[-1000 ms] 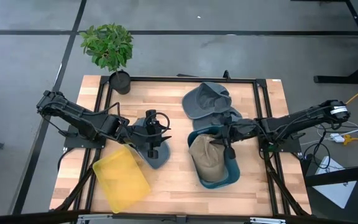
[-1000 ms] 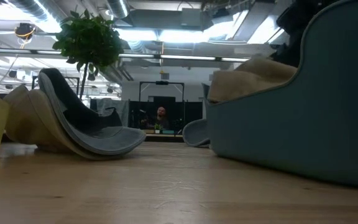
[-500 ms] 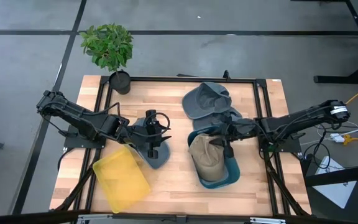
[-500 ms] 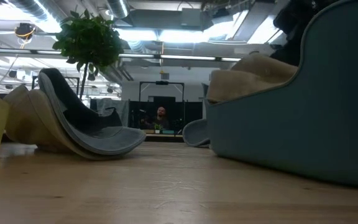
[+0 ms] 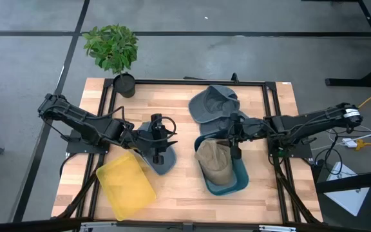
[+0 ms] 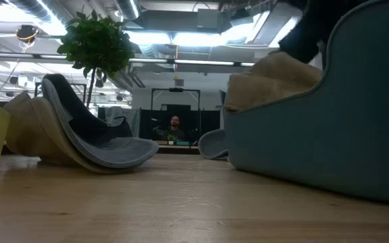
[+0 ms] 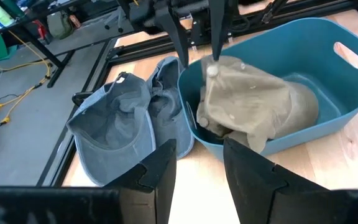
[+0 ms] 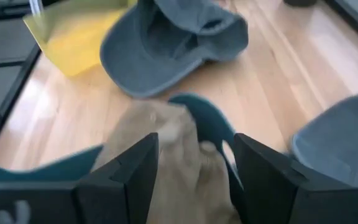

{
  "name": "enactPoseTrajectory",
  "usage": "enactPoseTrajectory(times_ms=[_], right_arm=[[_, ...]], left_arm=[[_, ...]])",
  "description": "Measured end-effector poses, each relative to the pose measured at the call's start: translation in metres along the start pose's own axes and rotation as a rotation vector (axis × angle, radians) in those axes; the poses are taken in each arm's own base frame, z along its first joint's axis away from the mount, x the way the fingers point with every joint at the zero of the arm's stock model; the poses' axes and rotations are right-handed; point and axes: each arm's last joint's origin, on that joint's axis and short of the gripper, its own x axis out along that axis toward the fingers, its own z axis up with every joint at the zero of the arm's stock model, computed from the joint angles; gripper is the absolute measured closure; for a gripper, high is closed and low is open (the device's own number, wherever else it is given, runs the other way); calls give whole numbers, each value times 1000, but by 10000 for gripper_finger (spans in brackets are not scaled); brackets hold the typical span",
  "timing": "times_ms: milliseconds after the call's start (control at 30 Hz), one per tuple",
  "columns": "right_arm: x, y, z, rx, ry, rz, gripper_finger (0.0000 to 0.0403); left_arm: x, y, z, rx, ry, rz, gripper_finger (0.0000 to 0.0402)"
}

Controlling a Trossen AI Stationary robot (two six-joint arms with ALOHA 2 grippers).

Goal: Pick & Place hat
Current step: Put the right brown cap into the blue bin, then put the left blue cap into the yellow bin

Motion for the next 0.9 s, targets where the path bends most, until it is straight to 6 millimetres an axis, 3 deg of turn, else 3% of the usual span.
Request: enactPoseTrajectory(times_ms=[233,500,633,900], right_arm=[[-14,5,32,12,-61,41,195],[-17,8,49,98,-162,83,195],[-7,17,50,115,-170,113,195],[32,43,46,112,-185,186,195]], left_arm=[[0,0,-5,-1,47,-1,274],[-1,0,-11,6,99,0,275],[-1,-1,-13,0,120,-50,273],[-4,-11,-20,-48,208,-325,276]])
